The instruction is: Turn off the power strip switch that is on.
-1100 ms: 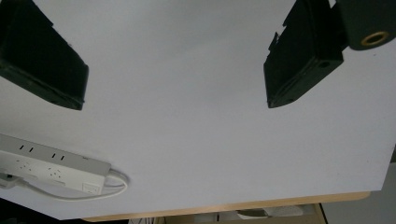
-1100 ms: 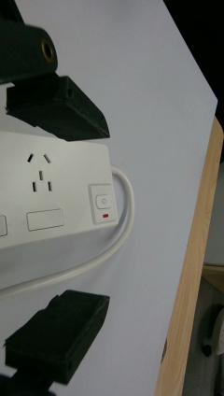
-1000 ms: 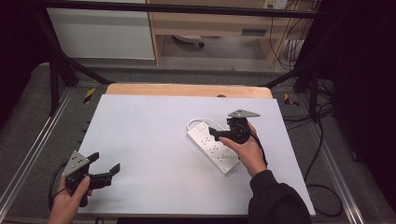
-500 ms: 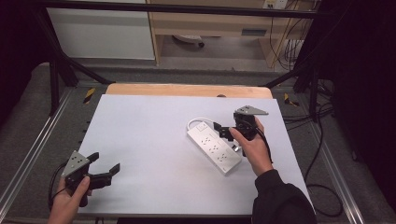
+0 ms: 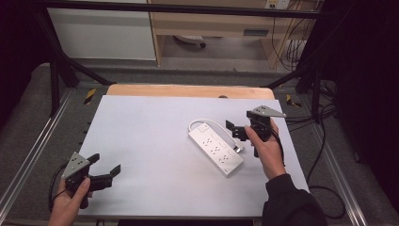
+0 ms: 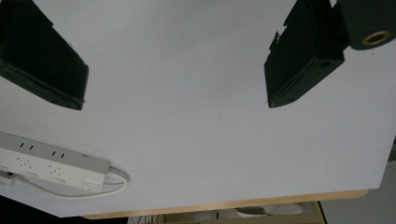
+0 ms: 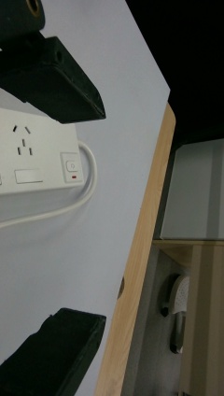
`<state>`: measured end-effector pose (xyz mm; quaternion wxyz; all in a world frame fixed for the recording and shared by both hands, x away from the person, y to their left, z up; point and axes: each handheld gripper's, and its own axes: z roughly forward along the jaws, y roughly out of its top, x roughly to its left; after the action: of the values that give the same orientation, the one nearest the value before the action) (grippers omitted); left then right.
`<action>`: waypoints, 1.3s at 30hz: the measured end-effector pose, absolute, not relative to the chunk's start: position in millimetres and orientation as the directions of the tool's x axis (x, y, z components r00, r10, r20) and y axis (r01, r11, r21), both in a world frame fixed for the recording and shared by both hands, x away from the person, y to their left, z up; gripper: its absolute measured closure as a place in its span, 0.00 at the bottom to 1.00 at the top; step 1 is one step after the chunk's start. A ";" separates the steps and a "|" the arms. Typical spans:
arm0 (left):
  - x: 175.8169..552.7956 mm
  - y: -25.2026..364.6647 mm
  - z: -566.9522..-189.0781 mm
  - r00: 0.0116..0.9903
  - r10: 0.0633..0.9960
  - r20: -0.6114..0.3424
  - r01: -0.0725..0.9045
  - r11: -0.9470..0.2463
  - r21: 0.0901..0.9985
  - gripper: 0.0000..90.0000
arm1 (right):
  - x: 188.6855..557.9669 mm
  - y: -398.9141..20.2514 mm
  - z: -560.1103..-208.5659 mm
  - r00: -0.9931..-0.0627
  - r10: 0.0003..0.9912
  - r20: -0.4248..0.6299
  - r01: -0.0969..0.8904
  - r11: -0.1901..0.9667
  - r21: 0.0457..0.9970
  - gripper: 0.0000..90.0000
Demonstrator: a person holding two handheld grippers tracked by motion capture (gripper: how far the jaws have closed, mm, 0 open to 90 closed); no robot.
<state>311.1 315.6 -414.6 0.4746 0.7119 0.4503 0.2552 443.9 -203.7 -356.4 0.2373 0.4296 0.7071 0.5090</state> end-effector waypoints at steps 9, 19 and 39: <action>311.0 315.5 -414.4 0.464 0.884 -0.066 0.399 -0.141 0.906 0.07 | 433.4 -229.4 -350.8 -0.483 0.870 0.096 0.335 0.082 0.938 0.05; 310.8 315.2 -414.4 0.468 0.881 -0.068 0.399 -0.142 0.906 0.07 | 420.3 -247.1 -354.2 -0.451 0.890 0.072 0.291 0.071 0.954 0.02; 310.7 315.1 -414.4 0.466 0.882 -0.067 0.401 -0.143 0.905 0.07 | 390.5 -284.1 -375.7 -0.389 0.919 0.072 0.300 0.052 0.952 0.02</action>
<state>310.7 315.1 -414.4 0.4748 0.7123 0.4504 0.2535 390.5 -284.1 -375.7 0.3031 0.4624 0.6589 0.5100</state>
